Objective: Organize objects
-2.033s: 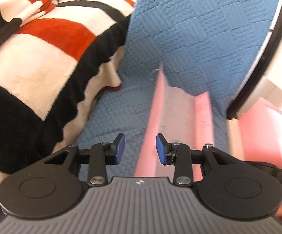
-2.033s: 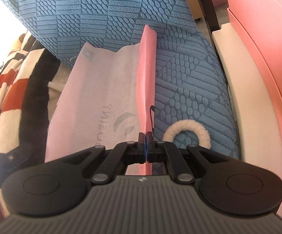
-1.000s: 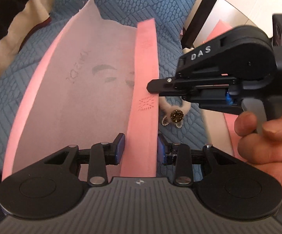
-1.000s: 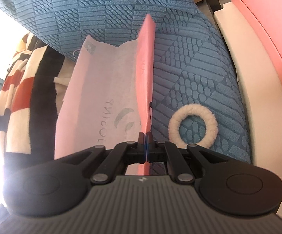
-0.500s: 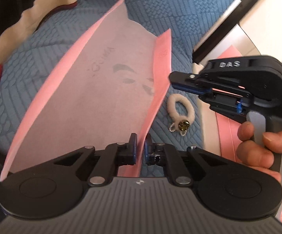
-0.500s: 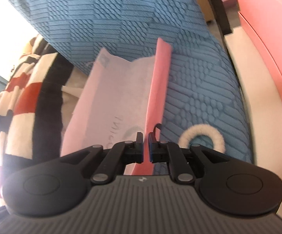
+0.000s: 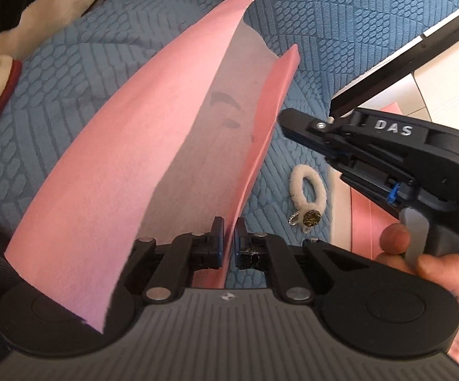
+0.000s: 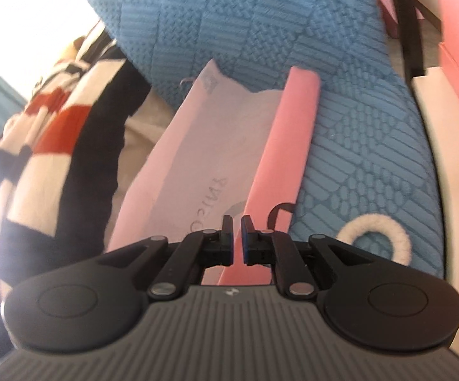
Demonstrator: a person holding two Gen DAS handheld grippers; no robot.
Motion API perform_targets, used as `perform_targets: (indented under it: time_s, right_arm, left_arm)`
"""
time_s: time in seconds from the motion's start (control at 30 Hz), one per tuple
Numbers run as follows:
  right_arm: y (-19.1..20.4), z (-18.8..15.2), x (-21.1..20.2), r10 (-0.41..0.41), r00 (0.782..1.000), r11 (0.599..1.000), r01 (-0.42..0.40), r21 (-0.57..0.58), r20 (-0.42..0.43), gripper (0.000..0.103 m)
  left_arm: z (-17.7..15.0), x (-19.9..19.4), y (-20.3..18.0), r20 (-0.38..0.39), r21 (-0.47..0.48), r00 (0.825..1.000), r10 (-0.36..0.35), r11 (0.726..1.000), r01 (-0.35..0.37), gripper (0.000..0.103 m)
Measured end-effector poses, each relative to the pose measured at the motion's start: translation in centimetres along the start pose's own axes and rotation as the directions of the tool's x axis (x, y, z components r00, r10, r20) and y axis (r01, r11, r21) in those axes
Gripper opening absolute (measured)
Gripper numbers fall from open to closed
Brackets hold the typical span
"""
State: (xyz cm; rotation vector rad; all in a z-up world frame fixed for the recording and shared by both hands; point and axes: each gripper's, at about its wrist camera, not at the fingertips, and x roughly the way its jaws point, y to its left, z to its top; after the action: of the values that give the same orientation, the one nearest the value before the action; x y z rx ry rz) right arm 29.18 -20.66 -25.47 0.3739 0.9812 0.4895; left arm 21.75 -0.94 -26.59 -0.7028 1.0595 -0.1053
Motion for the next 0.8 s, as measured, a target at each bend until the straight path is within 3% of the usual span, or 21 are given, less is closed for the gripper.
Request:
perform_targets:
  time_s: [0.47,0.8]
  right_arm:
    - [0.7,-0.9,3.6,-0.037,0.995,0.999,0.034,-0.043,-0.092,0.009]
    - [0.5,-0.8,4.1,-0.043,0.993,0.998,0.039,-0.041,-0.108,0.004]
  left_arm:
    - [1.3,-0.7,1.0,0.004,-0.029,1.000,-0.005,1.000,0.005,0.009]
    - [2.1,-3.4,0.0,0.101,0.075,0.995,0.003,0.997,-0.011,0.009]
